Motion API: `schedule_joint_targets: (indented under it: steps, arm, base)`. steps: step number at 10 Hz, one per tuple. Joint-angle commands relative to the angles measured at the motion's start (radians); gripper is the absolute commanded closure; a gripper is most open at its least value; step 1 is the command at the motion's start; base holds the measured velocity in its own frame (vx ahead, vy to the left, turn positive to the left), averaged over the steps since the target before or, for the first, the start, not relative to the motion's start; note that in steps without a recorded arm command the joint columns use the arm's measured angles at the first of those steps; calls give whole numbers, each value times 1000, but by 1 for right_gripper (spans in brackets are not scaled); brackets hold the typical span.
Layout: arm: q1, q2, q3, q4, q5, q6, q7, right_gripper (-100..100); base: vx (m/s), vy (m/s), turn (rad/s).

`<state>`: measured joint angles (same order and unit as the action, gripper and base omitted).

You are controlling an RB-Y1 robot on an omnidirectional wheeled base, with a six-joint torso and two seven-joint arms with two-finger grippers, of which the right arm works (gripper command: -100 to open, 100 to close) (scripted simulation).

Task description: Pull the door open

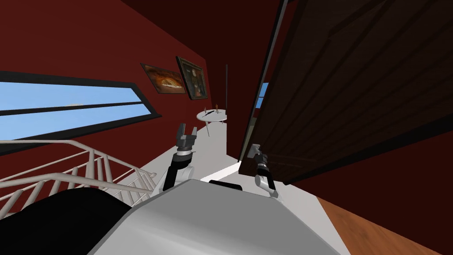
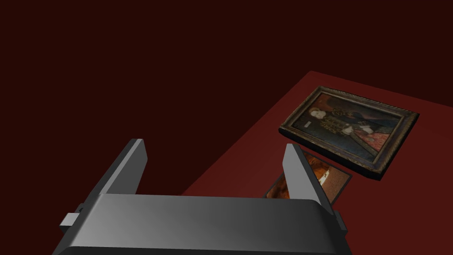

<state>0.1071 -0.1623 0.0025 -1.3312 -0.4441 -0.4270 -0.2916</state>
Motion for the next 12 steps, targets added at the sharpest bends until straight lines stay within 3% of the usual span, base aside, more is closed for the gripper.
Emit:
schedule_joint_targets:
  steps: [1, 4, 5, 6, 12]
  arm:
    - [-9, 20, 31, -30, -31, 11, -37, 100]
    - [-6, 27, 43, -39, -94, 14, -105, 100]
    - [-6, 27, 43, -39, -94, 14, -105, 100]
    - [9, 14, 21, -26, -126, 25, -134, -100]
    - [25, -6, 36, -51, -224, 28, -265, -100]
  base:
    - [-31, -54, 112]
    - [-43, -55, 83]
    - [-31, -34, 61]
    - [-57, -25, 90]
    - [-91, -10, 80]
